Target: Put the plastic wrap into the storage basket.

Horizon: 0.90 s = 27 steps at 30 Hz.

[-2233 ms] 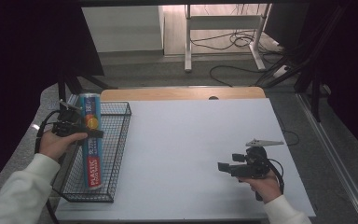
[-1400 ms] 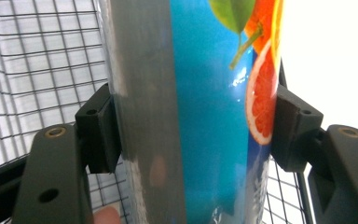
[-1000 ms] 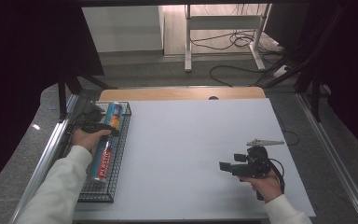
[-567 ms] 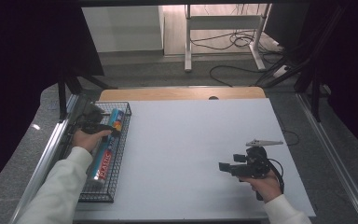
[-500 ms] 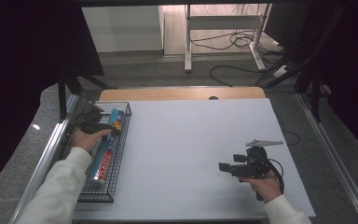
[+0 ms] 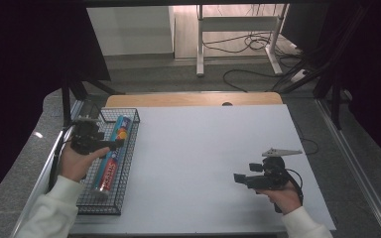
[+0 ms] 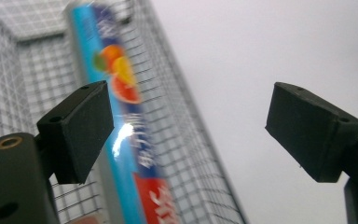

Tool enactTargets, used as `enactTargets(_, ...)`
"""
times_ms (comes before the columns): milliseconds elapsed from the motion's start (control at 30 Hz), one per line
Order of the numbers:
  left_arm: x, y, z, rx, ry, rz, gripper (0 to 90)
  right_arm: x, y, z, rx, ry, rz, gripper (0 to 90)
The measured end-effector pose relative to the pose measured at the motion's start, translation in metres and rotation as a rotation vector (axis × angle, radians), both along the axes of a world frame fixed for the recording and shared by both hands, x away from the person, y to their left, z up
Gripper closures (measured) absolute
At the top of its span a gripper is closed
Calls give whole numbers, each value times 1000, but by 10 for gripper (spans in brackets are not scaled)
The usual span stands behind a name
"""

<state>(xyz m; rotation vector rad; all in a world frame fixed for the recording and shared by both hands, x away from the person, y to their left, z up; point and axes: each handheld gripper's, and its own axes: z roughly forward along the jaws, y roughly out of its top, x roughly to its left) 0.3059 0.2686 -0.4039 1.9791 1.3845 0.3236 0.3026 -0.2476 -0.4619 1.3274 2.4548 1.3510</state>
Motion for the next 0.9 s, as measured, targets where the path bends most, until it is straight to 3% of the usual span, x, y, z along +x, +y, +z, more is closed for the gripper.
enactTargets(67,-18,-12,6,23,-16,-79,175,-1,1,0,-3,-10,10,130)
enactTargets(100,-35,-22,10,46,-33,-148,185,-2,1,1,-10,-17,18,130)
enactTargets(133,-35,-22,10,46,-33,-148,188,-2,1,1,-10,-17,18,130)
enactTargets(267,-63,-39,13,28,-52,-224,188,-5,0,2,-21,-34,30,130)
enactTargets(367,-76,-57,10,21,-66,-268,187,-7,-2,3,-22,-43,32,130)
enactTargets(500,-76,-79,-3,-5,-66,-309,187,-12,-6,4,-28,-66,50,130)
enactTargets(633,-67,-91,-19,-44,-51,-298,191,-22,-12,4,-51,-118,75,125)
enactTargets(733,-64,-98,-25,-31,-33,-316,190,-27,-18,3,-66,-159,74,125)
enactTargets(900,-66,-103,-29,-7,-49,-321,192,-28,-19,1,-73,-202,69,119)
